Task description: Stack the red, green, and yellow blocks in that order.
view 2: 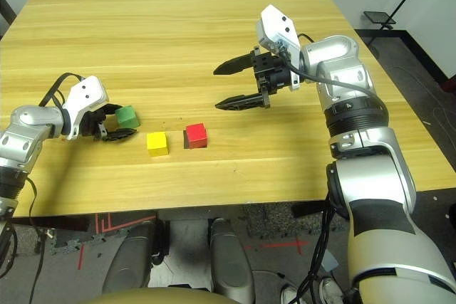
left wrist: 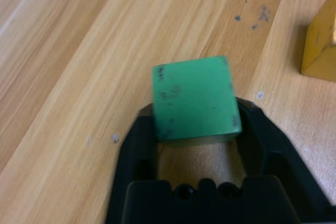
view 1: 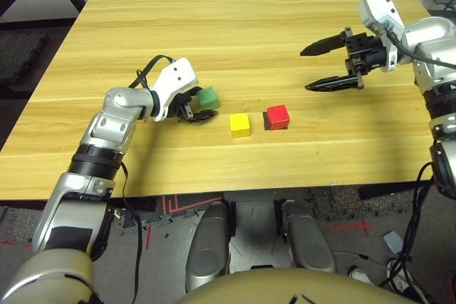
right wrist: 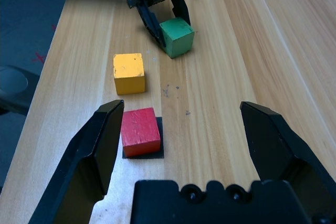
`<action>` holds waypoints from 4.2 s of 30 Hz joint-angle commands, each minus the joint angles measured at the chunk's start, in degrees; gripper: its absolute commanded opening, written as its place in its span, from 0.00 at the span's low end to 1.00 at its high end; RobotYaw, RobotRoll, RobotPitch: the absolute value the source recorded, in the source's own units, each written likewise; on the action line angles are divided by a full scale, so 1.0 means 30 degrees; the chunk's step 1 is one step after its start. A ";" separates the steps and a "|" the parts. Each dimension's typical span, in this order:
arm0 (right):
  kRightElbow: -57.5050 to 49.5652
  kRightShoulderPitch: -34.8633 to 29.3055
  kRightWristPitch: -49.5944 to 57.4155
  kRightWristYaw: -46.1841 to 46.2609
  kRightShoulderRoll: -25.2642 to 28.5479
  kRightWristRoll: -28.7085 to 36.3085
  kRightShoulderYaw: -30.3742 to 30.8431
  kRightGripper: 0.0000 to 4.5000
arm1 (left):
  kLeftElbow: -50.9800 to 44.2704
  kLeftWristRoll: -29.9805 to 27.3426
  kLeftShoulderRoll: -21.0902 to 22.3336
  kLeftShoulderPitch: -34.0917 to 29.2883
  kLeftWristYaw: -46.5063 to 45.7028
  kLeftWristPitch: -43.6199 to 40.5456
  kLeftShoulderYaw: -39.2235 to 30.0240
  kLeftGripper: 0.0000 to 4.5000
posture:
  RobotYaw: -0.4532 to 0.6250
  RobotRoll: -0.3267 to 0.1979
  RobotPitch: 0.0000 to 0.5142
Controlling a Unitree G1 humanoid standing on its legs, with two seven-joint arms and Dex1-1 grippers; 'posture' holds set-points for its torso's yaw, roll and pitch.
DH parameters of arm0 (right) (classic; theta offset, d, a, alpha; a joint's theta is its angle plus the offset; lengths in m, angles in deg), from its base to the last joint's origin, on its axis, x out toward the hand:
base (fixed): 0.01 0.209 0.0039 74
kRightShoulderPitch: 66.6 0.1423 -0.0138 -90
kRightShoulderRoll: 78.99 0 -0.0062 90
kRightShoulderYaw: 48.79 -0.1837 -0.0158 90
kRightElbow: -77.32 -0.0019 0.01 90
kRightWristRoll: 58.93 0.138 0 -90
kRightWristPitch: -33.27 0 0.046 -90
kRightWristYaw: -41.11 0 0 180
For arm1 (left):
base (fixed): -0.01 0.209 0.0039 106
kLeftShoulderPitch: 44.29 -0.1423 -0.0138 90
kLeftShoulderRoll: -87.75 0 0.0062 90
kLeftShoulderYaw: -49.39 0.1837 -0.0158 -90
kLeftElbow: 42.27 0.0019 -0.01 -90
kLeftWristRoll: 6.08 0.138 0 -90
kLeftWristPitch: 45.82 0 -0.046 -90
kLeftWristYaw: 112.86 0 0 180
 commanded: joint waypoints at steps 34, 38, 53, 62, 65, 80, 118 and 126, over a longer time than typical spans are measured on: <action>0.0237 -0.3077 -0.2112 -0.0266 0.1607 0.1081 -0.0824 1.00 | -0.6543 -0.1625 -0.4270 0.3390 -0.1252 -0.8564 0.3901 0.46 | 0.60 0.61 0.26; 0.0146 -0.3151 -0.1952 -0.0266 0.1506 0.1014 -0.1089 1.00 | -0.5970 -0.1442 -0.4644 0.3745 -0.1211 -0.8348 0.4125 0.46 | 0.59 0.62 0.27; -0.0207 -0.3461 -0.1480 -0.0204 0.1240 0.0701 -0.1696 1.00 | -0.7090 -0.1228 -0.5409 0.3010 -0.1411 -0.8910 0.4869 0.46 | 0.59 0.63 0.30; -0.0578 -0.3600 -0.1045 -0.0063 0.1051 0.0714 -0.1963 1.00 | -0.6950 -0.1068 -0.5511 0.2965 -0.1407 -0.8702 0.4988 0.46 | 0.58 0.64 0.31; -0.0718 -0.3699 -0.0882 -0.0051 0.1033 0.0682 -0.2067 1.00 | -0.6930 -0.1002 -0.5480 0.3074 -0.1352 -0.8721 0.5038 0.46 | 0.58 0.64 0.31; -0.0796 -0.3781 -0.0691 0.0048 0.0855 0.0586 -0.2209 1.00 | -0.6412 -0.0726 -0.5191 0.3492 -0.1033 -0.8295 0.4890 0.46 | 0.58 0.65 0.30; -0.0363 -0.3423 -0.0744 0.0049 0.0586 0.0438 -0.2301 1.00 | -1.2291 -0.2371 0.3020 0.0085 0.1967 -0.9912 0.2174 0.99 | 0.61 0.64 0.28; -0.0045 -0.3092 -0.0808 -0.0068 0.0467 0.0268 -0.2296 1.00 | -1.1149 -0.1904 0.1530 -0.1150 0.0196 -0.8844 0.2171 0.99 | 0.61 0.62 0.27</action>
